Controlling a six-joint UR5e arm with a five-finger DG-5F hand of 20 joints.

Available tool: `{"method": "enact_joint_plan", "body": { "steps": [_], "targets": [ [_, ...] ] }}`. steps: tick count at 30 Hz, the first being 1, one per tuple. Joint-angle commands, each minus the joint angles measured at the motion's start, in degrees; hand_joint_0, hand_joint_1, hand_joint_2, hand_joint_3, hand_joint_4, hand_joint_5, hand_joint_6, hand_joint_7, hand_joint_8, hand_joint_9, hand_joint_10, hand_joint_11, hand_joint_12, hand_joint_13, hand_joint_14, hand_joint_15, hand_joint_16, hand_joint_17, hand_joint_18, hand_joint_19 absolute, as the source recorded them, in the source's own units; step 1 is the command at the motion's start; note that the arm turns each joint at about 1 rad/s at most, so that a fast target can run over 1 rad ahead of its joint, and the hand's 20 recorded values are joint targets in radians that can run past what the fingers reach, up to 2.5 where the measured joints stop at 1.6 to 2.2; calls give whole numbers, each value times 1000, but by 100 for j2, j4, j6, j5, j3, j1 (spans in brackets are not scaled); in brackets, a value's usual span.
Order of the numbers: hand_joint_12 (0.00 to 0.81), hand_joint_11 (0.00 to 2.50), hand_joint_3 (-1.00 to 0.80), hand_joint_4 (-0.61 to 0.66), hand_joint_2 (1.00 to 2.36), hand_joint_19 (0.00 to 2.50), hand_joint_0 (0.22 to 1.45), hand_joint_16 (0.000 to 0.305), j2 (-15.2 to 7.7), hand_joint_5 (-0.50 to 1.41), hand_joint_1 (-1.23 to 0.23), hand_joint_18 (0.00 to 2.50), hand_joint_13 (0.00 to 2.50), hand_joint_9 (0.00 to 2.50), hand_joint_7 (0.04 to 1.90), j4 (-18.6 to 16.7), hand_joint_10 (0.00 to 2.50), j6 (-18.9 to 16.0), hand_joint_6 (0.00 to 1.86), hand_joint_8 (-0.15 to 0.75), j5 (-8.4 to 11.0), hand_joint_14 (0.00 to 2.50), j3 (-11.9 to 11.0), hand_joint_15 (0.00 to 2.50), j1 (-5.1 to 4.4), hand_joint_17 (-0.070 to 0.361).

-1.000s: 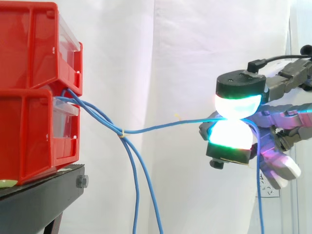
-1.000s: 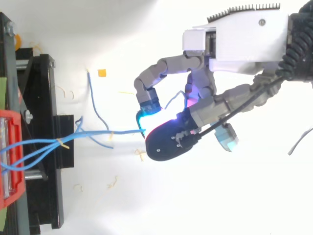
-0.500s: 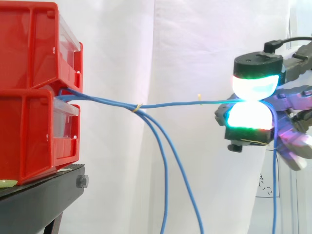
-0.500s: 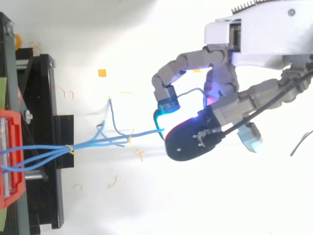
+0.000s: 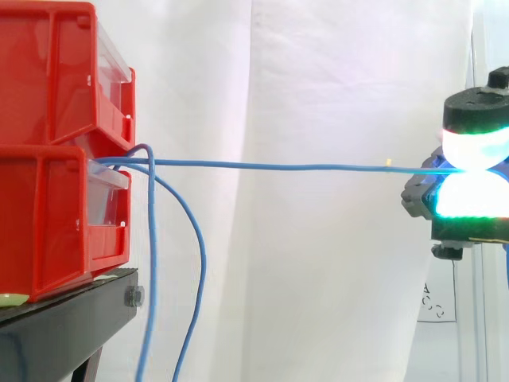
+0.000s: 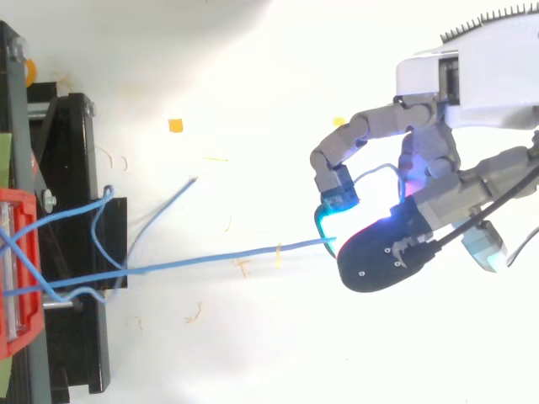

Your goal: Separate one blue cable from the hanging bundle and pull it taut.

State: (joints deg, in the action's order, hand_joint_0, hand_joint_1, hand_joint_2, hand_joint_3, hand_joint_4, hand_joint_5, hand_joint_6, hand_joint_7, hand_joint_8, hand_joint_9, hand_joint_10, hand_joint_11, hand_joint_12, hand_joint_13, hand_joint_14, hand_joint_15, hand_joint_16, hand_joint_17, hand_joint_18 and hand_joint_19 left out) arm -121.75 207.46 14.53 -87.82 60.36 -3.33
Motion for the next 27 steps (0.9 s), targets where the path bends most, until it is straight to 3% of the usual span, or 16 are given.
{"method": "enact_joint_plan", "body": {
  "steps": [1,4,7,15,20,27],
  "targets": [
    [233,289,-131,-38,1019,613,757,46,11,151,-754,862,1243,1920,1288,-224,13,15,505,89,-77,15,116,397,25,104],
    [232,288,-134,-37,1018,613,758,46,178,151,-753,861,1243,1918,1292,-804,13,24,505,89,-86,16,503,396,25,104],
    [232,284,-138,-37,1018,619,759,46,327,150,-753,862,1247,1912,1291,-1393,12,-47,505,89,-51,14,687,397,-10,104],
    [232,286,-144,-38,1018,620,758,46,327,150,-751,861,1245,1915,1289,-1498,13,-521,505,89,-16,15,520,397,-28,103],
    [235,284,-144,-35,1018,617,756,46,336,150,-750,862,1246,1910,1287,-1621,13,-530,505,89,177,14,529,390,-45,103],
    [231,286,-147,-35,1019,617,755,46,327,150,-748,865,1246,1914,1286,-1604,15,-477,505,90,248,16,529,393,-45,103]
  ]
}}
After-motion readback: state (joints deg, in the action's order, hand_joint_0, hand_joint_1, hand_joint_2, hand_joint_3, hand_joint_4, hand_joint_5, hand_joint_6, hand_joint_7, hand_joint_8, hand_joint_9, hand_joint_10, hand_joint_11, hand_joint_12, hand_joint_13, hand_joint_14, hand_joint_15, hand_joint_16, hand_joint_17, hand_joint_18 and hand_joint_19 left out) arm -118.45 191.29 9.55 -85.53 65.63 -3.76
